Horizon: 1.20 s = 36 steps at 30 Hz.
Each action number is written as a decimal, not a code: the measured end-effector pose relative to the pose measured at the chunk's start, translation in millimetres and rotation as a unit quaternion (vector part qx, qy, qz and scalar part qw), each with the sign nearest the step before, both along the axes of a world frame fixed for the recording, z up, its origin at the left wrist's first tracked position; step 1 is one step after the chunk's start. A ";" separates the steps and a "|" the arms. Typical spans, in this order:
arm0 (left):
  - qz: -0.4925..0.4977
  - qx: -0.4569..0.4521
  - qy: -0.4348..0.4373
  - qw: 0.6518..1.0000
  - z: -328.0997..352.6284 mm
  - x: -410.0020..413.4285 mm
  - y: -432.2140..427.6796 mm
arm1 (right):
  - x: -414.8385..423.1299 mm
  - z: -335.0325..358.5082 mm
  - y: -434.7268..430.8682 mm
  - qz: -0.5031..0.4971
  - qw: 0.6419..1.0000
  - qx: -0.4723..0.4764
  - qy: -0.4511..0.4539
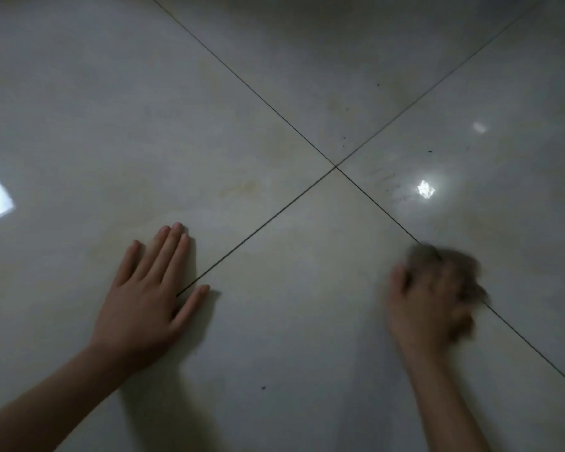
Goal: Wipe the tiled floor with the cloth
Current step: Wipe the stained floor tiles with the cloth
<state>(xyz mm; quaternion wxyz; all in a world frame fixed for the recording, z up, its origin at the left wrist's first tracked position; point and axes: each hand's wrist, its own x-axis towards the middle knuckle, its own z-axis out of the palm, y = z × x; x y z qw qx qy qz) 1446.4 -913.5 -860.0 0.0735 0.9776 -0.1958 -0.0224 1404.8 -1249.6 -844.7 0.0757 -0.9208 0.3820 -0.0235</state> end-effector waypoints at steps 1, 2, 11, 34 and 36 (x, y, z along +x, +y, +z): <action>0.003 0.000 0.001 1.000 0.0 -0.8 0.0 | 25.9 -1.7 17.5 0.046 0.999 -0.020 0.008; 0.006 -0.001 0.002 1.000 0.0 -1.2 -0.4 | 53.1 -6.2 35.6 0.103 0.994 -0.029 0.009; 0.014 0.017 0.032 0.999 8.5 -1.5 -3.4 | 8.3 -2.7 4.2 0.272 0.961 -0.006 -0.047; -0.131 -0.042 0.074 0.988 46.2 -35.4 -74.8 | -210.1 -13.9 15.2 0.158 0.985 0.002 -0.064; -0.163 -0.035 0.083 0.982 43.3 -42.0 -88.3 | -270.9 -8.2 -25.4 0.019 0.998 0.018 -0.049</action>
